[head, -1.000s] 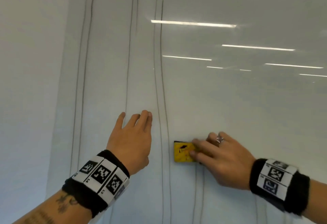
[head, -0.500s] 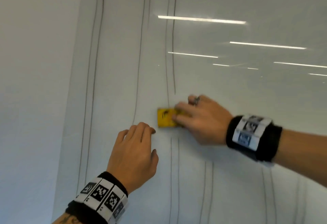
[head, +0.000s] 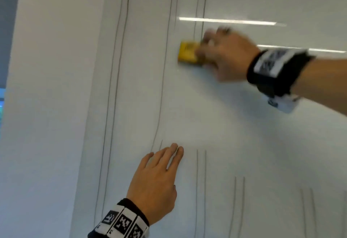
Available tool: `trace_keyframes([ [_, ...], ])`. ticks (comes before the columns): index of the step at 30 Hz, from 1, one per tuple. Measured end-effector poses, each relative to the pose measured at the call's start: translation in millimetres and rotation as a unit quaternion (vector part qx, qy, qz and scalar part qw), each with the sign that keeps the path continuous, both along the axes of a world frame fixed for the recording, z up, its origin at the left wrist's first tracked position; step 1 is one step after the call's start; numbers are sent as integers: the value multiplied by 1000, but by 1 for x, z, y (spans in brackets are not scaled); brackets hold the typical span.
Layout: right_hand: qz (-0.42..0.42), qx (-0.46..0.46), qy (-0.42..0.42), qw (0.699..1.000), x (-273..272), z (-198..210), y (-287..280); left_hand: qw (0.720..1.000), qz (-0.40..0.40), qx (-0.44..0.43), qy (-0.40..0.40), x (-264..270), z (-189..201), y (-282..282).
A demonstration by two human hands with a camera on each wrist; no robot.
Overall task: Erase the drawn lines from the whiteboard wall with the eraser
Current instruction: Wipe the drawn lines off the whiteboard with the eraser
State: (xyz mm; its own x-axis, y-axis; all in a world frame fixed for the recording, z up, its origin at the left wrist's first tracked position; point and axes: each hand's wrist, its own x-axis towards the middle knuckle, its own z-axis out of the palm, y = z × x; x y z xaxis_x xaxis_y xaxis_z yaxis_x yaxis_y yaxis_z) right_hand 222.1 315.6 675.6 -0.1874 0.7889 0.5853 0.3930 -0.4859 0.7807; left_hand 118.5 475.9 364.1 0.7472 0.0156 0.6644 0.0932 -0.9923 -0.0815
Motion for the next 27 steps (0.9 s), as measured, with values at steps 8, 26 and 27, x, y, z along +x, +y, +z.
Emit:
trace_keyframes([
  [8,10,177,128,976,-20,31,33,999,2,20,34,-3,2,5],
  [26,-41,24,61,997,-37,20,44,995,-15,40,88,-1,1,18],
  [27,-47,-26,61,997,-37,5,41,996,-20,48,77,-1,2,18],
])
